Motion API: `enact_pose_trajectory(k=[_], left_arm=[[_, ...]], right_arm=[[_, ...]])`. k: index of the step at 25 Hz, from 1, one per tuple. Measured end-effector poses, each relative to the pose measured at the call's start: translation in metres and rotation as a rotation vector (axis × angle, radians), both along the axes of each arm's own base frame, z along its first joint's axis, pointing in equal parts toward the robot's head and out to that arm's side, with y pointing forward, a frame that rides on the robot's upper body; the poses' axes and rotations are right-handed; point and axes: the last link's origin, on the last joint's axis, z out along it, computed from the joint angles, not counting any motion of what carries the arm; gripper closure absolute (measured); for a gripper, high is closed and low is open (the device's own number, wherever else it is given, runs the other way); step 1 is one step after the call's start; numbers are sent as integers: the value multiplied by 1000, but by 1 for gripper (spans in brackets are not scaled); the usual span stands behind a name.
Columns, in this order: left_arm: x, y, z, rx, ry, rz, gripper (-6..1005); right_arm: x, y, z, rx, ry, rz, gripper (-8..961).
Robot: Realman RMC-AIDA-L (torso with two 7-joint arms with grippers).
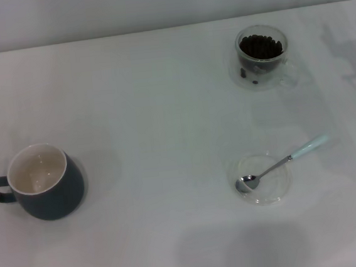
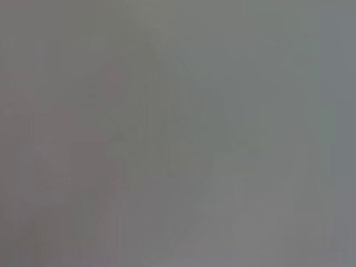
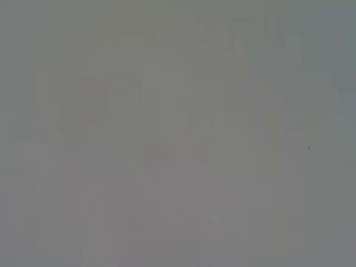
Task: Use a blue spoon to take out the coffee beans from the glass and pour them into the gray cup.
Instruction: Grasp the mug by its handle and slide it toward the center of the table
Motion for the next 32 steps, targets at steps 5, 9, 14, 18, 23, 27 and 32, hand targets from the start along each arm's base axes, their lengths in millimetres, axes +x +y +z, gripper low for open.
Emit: enact_pose_trajectory(k=[5,9,14,18,23,27,32], left_arm=[[0,-9,0,8,4,-11,318],[-3,-24,1,26,5,-23,317],[-11,-62,6,48,-22,-55,317],[-17,-97,6,22,1,-70,318],[-19,-126,-6,-149,98,-129,319],[-16,-128,-18,-303,162,-194,321],[-15,-116,-33,-428,201,-224,322]], right_arm=[[0,0,0,2,1,-2,107],[1,0,1,4,3,-3,108],[2,-1,3,13,1,-8,108],[3,1,8,20,-11,-9,107],[-3,10,15,32,-28,11,107],[-12,18,15,34,-30,33,107],[-19,23,13,29,-26,49,107]])
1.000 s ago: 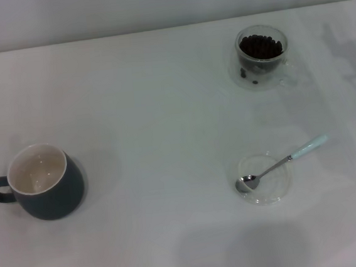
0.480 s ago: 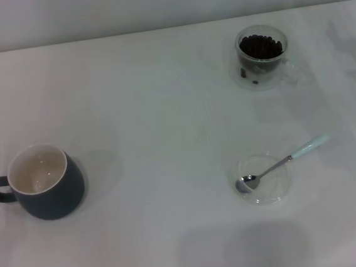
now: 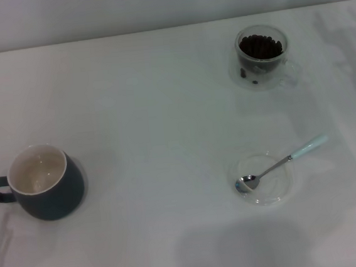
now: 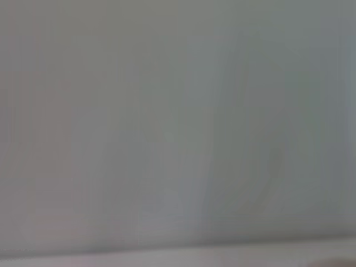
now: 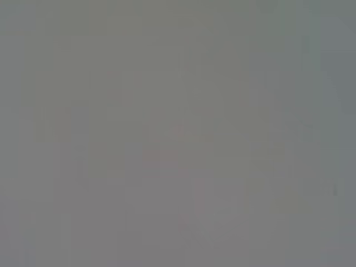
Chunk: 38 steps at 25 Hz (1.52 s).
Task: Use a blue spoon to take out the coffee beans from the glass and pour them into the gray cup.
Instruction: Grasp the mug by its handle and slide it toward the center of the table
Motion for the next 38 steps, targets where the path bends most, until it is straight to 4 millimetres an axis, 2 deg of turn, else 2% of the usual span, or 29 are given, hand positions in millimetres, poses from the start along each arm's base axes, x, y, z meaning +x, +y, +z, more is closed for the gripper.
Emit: enact_pose_trajectory(k=[5,21,32,35,38], left_arm=[[-6,14,-6,-54,36,37,323],[-3,53,-18,-136,93,43,324],[1,57,-21,-129,133,24,327],[2,58,-21,-127,137,20,551],[3,60,-22,-127,140,14,692]], right_arm=[[0,-1,-3,-5,6,0,107],[3,-6,-5,-11,10,-1,107],[3,-6,-5,-14,9,0,108],[3,-6,-5,-13,8,-1,108],[3,-6,-5,-13,7,-1,107]])
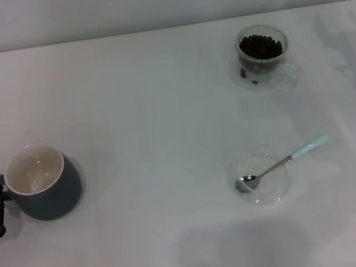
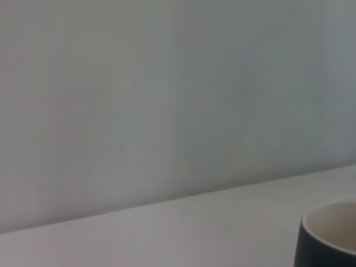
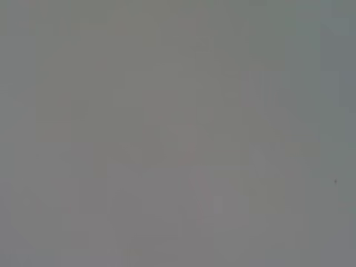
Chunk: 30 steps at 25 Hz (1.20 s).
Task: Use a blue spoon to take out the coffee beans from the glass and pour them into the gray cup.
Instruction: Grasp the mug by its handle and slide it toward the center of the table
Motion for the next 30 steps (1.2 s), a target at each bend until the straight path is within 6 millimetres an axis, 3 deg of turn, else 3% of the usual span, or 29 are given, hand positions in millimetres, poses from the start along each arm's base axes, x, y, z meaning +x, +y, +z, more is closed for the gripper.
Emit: enact_pose_trajectory(k=[2,8,30], left_arm=[[1,1,0,1,0,-3,786],[9,11,-1,6,-7,-32,881],[67,81,-21,-10,81,-206,881]], right_arm=[[0,0,0,0,0,0,107],[0,0,1,1,-3,-1,107],[4,-2,3,9,0,-11,107]])
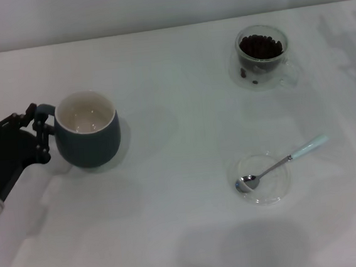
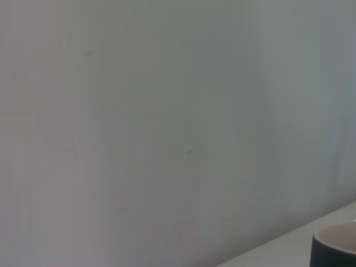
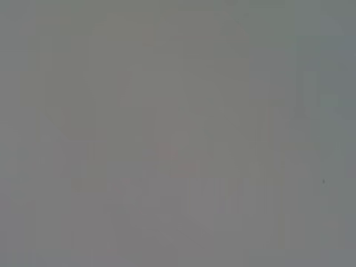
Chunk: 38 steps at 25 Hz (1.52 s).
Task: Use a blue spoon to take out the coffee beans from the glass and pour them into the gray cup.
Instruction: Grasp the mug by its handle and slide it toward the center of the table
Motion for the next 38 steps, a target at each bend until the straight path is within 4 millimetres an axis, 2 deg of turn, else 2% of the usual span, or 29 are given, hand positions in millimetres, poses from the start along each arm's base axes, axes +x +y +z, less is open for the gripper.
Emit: enact_pose_trajectory(k=[5,10,24,38], left_arm=[[1,9,-4,-19,27,20,880],[-2,9,-7,-32,40,41,880],[-16,-6,-11,-46,36,101,884],[-17,-10,-13,-58,40,102,890]], right_arm=[[0,0,0,-2,-1,2,107],[0,-1,-1,-2,1,-1,107],[-2,2,-3,-15,-5,5,107],[-3,2,-3,-16,-5,7,108]])
